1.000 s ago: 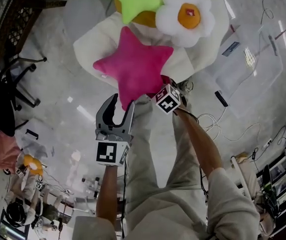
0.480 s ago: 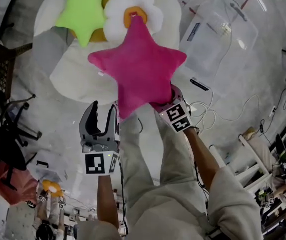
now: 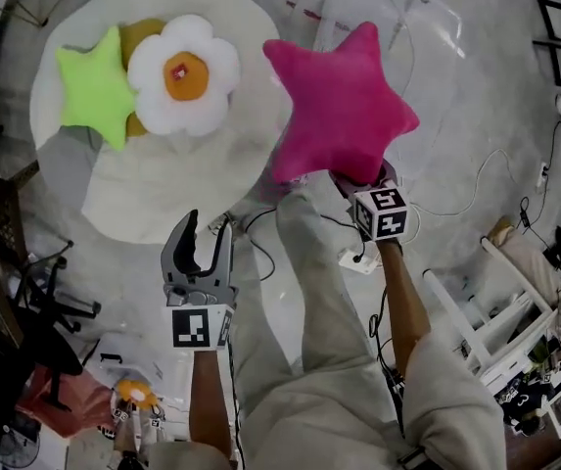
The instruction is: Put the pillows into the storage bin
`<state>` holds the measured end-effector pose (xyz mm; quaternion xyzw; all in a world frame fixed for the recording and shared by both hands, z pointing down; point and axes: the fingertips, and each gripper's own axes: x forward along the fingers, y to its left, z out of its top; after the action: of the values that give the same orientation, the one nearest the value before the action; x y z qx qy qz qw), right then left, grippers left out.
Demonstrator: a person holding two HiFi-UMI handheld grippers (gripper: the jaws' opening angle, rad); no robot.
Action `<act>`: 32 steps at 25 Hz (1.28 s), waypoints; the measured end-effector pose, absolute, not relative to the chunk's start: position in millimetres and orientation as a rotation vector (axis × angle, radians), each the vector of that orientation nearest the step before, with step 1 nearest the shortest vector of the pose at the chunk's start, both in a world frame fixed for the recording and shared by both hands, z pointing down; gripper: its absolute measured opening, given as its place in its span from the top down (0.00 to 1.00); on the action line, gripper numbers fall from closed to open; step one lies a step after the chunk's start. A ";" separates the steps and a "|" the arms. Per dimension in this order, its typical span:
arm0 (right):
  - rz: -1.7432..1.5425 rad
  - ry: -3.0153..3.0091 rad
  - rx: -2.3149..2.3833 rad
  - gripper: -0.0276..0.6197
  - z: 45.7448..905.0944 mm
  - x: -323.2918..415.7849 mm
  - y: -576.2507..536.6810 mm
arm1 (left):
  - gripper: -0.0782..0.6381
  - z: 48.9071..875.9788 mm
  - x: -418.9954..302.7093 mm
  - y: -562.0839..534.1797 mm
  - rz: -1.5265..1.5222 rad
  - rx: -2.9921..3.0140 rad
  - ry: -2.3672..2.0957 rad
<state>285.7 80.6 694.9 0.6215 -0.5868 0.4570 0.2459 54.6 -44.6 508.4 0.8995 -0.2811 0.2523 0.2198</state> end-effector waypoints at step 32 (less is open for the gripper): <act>1.417 -1.666 1.899 0.10 763.1 291.0 -25.3 | 0.62 531.1 50.4 -75.1 0.720 2.448 -0.812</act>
<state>291.0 -25.3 763.1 0.6507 -0.5709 0.4855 0.1220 50.4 -75.1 531.1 0.8896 -0.2952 0.2618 0.2299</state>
